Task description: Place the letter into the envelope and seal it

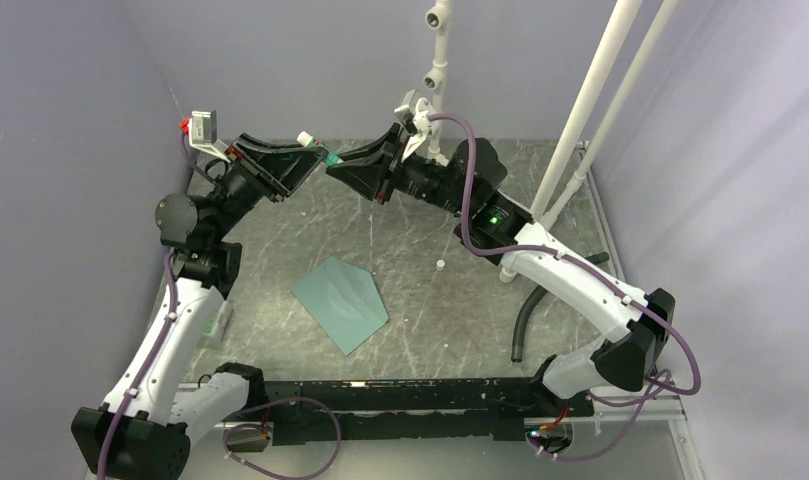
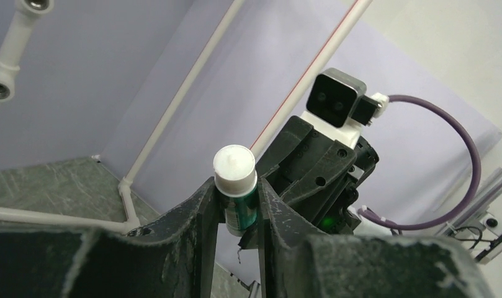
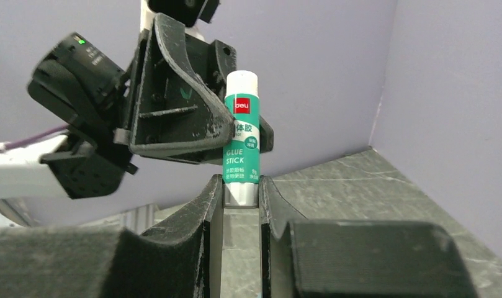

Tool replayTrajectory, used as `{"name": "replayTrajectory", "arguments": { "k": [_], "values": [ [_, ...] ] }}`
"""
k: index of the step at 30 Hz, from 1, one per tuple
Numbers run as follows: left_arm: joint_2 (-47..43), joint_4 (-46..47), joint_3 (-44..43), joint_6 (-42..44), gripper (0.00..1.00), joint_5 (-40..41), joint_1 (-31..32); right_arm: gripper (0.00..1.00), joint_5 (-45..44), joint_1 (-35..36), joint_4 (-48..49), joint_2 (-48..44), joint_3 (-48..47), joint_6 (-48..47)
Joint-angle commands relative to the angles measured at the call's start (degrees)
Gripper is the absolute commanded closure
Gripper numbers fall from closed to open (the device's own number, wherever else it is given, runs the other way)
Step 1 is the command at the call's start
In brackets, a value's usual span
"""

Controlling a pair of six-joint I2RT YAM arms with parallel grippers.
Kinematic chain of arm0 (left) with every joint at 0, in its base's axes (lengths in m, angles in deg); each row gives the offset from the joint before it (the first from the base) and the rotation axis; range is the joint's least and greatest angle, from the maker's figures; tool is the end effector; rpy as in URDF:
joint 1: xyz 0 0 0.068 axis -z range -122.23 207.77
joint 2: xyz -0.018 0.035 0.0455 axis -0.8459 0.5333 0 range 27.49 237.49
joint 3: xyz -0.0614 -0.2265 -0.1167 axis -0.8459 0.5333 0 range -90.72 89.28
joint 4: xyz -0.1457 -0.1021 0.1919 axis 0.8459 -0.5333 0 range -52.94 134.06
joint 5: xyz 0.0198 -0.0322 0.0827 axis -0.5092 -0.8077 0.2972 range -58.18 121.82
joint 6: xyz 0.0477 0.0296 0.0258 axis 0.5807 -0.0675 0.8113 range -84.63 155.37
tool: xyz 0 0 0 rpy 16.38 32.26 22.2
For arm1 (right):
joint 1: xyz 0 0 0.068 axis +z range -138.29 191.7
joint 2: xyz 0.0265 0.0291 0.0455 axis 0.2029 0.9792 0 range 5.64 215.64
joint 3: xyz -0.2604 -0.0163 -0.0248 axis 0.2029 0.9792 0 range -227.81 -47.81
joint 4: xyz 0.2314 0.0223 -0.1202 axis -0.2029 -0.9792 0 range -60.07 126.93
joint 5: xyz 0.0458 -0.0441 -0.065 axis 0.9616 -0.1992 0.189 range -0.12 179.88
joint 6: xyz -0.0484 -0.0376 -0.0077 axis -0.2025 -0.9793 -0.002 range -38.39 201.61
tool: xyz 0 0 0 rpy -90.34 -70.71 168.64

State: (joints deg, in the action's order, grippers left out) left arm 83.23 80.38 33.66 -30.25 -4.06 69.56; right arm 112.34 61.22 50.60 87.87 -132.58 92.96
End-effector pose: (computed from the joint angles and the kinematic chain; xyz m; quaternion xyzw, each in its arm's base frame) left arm 0.2032 -0.0704 0.4481 0.0501 0.5081 -0.6393 0.5750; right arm 0.2077 0.2707 0.4676 -0.3397 0.5057 0.4981 0.6171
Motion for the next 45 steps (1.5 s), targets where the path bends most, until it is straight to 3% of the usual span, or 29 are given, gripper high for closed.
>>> {"name": "replayTrajectory", "arguments": {
  "k": [1, 6, 11, 14, 17, 22, 27, 29, 31, 32, 35, 37, 45],
  "values": [
    [1.70, 6.67, 1.14, -0.18, 0.67, -2.15, 0.25, 1.00, -0.16, 1.28, 5.84, 0.56, -0.02, 7.44],
    [1.40, 6.70, 2.06, 1.42, 0.66, -1.28, 0.25, 1.00, -2.16, 1.28, 6.56, 0.64, 0.44, 12.80],
    [0.58, 5.71, 2.04, 3.78, 0.97, -0.86, 0.25, 1.00, -4.89, 1.24, 6.59, 0.02, 1.49, 17.22],
    [-0.11, 6.19, 2.68, 4.92, 0.98, -1.06, 0.25, 1.00, -2.60, 0.81, 4.62, -0.08, 0.26, 19.07],
    [-0.65, 7.79, 3.28, 6.29, 0.97, -2.90, 0.25, 1.00, 8.68, -3.61, 4.09, 1.85, -4.06, 30.41],
    [0.06, 14.11, 3.04, 8.21, 0.97, -8.09, 0.25, 1.00, 19.50, -8.14, 21.11, 3.12, -2.49, 54.13],
    [1.71, 20.35, 1.60, 7.05, 0.97, -11.57, 0.25, 1.00, 16.92, -9.22, 36.45, 4.33, 1.49, 76.65],
    [1.67, 20.49, 1.58, 6.71, 0.98, -10.52, 0.25, 1.00, 13.41, -9.16, 40.74, 3.80, 4.19, 81.30],
    [1.28, 19.26, 1.44, 6.52, 0.98, -8.66, 0.25, 1.00, 10.97, -9.09, 37.98, 2.04, 5.43, 77.40],
    [1.03, 17.76, 1.27, 6.23, 0.98, -6.75, 0.27, 0.93, 9.91, -9.10, 34.82, 0.66, 5.86, 73.32],
    [-0.18, 11.04, 0.66, 4.91, 0.98, -1.95, 0.25, 0.43, 5.02, -8.68, 26.52, -4.11, 8.28, 54.99],
    [-0.70, 8.55, 0.51, 3.31, 0.97, -0.04, 0.25, 0.28, 4.53, -8.35, 22.34, -6.06, 8.91, 42.08],
    [-1.54, 1.58, -0.82, 0.42, 0.97, 1.34, 0.25, 0.22, 2.43, -2.79, 3.80, -7.20, 5.38, -4.45]
  ]
}}
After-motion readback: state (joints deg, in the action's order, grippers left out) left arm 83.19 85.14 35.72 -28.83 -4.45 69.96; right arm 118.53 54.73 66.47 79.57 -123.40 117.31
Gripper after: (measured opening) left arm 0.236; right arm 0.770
